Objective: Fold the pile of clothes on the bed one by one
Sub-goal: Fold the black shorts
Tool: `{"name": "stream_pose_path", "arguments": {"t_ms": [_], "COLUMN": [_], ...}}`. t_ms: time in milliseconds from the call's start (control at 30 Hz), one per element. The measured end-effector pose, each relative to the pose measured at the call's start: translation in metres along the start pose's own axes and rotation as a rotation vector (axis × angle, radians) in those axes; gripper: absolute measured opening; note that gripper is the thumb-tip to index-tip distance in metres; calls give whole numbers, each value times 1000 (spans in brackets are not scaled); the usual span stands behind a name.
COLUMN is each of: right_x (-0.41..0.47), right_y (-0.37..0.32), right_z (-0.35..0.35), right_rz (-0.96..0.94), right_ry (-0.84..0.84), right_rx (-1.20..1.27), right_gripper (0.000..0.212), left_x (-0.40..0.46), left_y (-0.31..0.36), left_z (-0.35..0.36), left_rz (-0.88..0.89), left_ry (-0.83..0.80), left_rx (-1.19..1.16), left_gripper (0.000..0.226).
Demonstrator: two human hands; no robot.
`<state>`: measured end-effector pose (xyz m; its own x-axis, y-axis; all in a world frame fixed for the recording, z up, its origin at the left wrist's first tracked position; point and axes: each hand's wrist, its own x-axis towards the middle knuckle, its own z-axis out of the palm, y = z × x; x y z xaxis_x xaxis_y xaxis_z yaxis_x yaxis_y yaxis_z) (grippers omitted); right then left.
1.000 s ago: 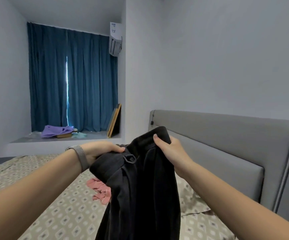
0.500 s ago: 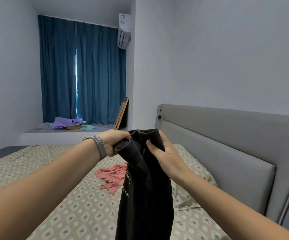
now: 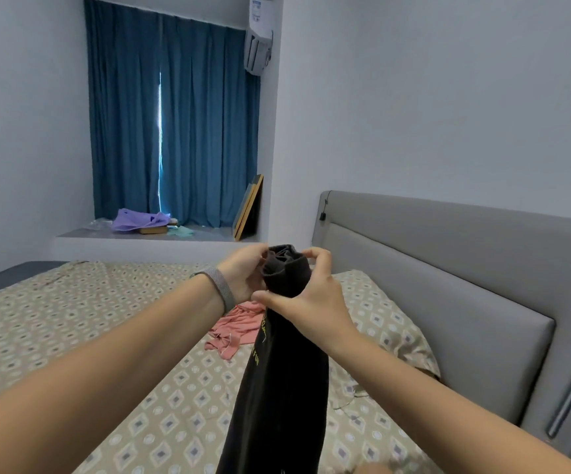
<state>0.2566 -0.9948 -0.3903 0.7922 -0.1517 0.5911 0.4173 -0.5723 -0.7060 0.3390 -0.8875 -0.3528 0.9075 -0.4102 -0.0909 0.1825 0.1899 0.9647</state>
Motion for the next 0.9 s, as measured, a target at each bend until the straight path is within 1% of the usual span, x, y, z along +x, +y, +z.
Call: {"name": "stream_pose_path", "arguments": {"t_ms": [67,100,167,200,267,300,333,367,400,433,467,500,567,600,633,733,833,900], "right_x": [5,8,16,21,30,34,39,42,47,51,56,61,71,77,82,105,126,137], "right_y": [7,10,20,27,37,42,46,49,52,54,57,58,63,67,67,87,112,129], "right_z": [1,1,0,0,-2,-3,-4,-6,-7,-8,-7,-6,-1,2,6,18,39,60], "right_rz": [34,44,61,73,116,149,179,210,224,237,239,244,251,259,282,333,389,445], "right_ry": [87,111,141,156,171,156,129,92,46,2,-42,-81,-149,-178,-197,-193,-184,-184], "right_rx": [50,67,101,134,257,337,419,494,546,578,594,608,655,680,699,719,742,801], "right_gripper": [65,53,30,22,13,12,12,14,18,22,26,27,23,22,23,25,30,35], "left_x": [1,2,3,3,8,14,19,25,31,37,41,45,49,51,54,63,77,88], "left_y": [-5,-8,-15,-18,-29,-36,-43,-51,-58,-65,-72,-78,-88,-92,-94,-85,-58,-34], "left_z": [-3,-6,-11,-14,-22,-28,-34,-42,-50,-59,-69,-78,-92,-98,-105,-123,-146,-159], "left_rz": [-12,-6,16,32,126,193,267,325,339,309,264,218,113,83,75,83,212,259], "left_ry": [-21,-35,-58,-74,-67,-39,14,77,135,154,117,38,-90,-121,-124,-8,107,164], "left_rx": [-14,-30,-51,-46,32,112,209,309,365,369,309,198,-57,-153,-197,-127,42,157], "left_gripper": [54,57,56,53,39,37,44,56,76,97,110,112,102,99,97,76,74,61]}}
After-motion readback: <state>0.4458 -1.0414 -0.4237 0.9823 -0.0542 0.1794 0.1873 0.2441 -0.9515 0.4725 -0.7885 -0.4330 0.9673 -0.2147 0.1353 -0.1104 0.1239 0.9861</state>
